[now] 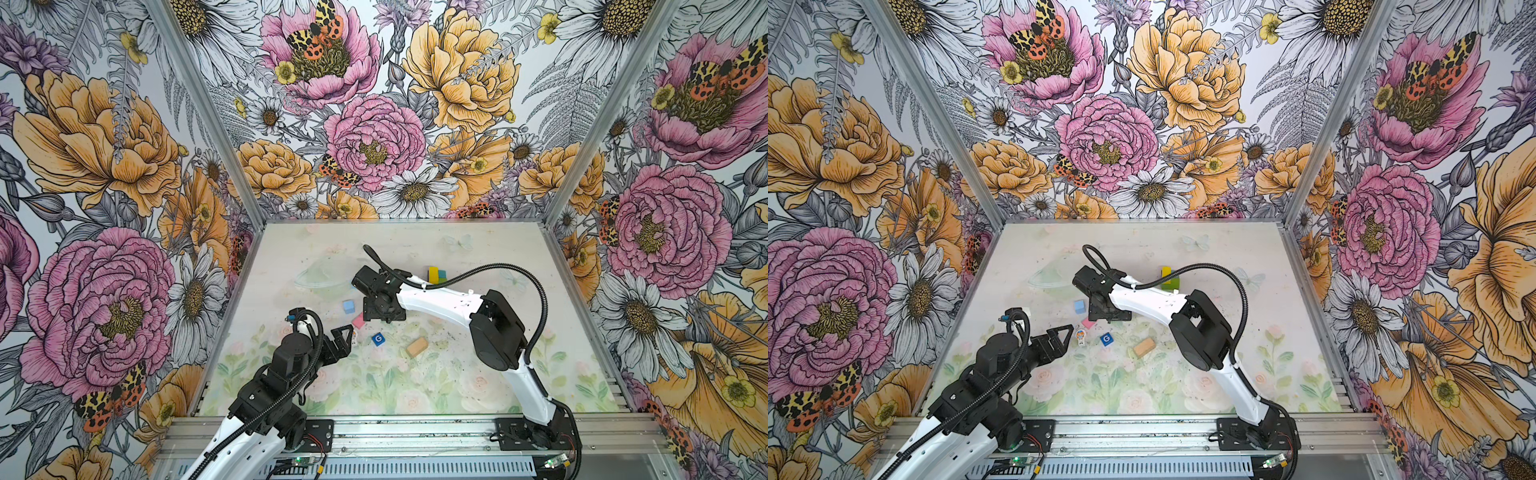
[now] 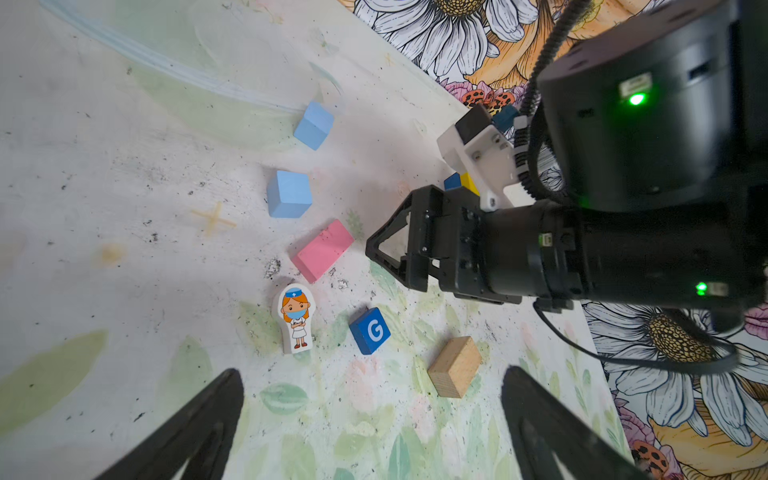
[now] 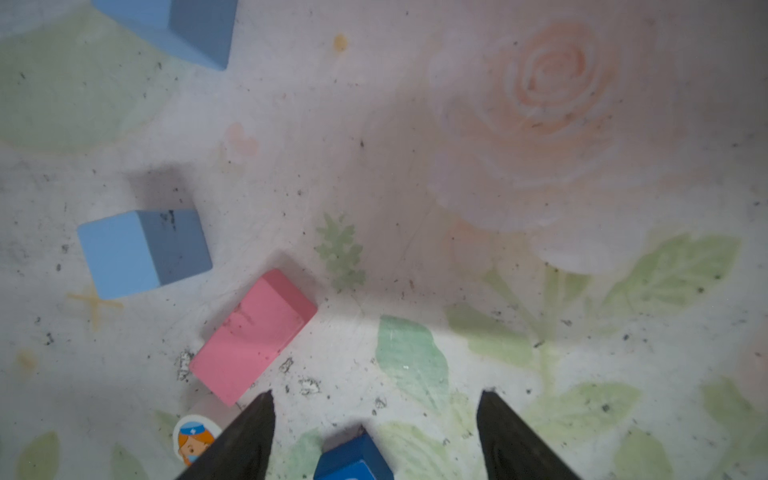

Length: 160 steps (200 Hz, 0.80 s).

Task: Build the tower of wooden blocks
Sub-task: 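Raise the right gripper and move it over the pink bar, then draw the right gripper back while the left gripper reaches over the pink bar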

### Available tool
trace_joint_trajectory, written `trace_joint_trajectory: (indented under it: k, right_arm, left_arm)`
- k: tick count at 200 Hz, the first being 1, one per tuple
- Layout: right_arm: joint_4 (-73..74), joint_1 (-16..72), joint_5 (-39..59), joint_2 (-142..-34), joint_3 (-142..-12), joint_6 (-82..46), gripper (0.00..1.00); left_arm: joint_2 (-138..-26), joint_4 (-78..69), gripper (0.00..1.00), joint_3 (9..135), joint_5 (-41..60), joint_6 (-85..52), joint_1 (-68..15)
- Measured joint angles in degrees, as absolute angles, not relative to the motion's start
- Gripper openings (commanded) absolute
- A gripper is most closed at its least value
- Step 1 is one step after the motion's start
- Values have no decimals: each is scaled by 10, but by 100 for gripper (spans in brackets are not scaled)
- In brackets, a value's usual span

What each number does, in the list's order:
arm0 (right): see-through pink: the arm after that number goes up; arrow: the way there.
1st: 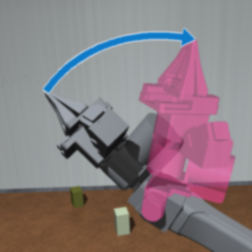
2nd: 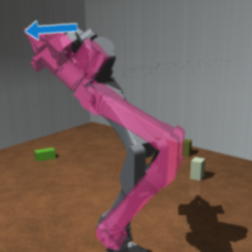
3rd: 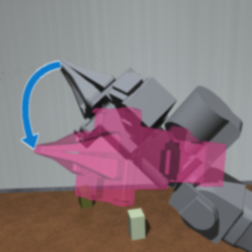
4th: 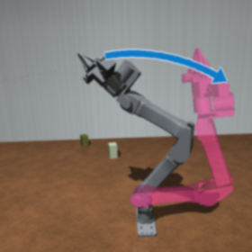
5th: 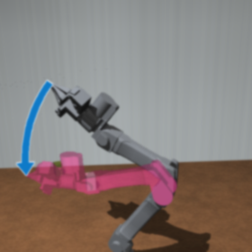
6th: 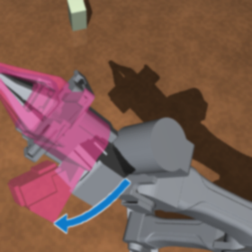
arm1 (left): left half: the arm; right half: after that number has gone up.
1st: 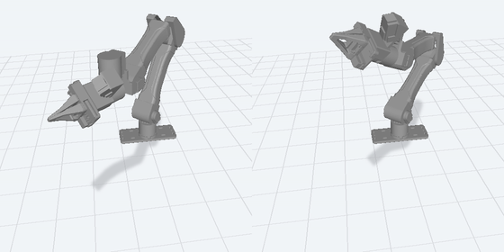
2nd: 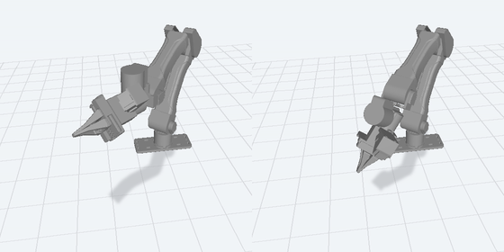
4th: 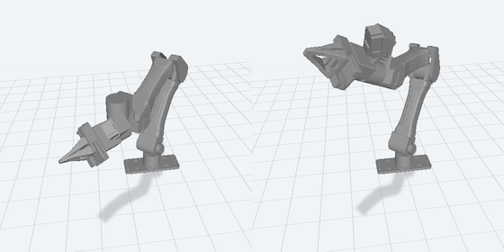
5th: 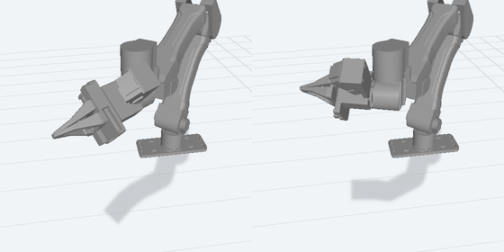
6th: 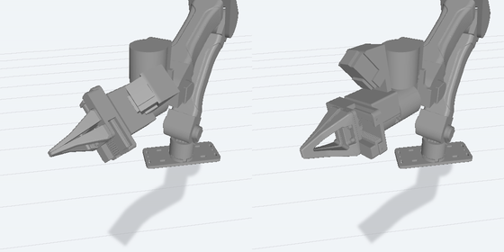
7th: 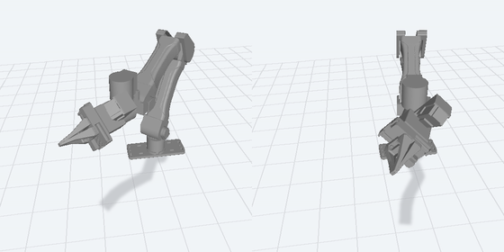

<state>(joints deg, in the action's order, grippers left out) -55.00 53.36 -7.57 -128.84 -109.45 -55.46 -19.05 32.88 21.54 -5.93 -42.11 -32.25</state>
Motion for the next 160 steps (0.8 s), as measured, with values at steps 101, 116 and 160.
trace_joint_trajectory:
  k: [101, 116, 160]
  right_arm:
    - [-550, 544, -80, -1349, -1190, -598, 79]
    - [-559, 544, -85, -1351, -1190, -598, 79]
    - [-567, 526, -96, -1303, -1101, -581, 79]
  left_arm:
    - [-165, 333, 96, 215, -60, -421, -341]
    - [-167, 333, 93, 215, -62, -421, -342]
    - [-215, 333, 89, 217, -69, -418, -343]
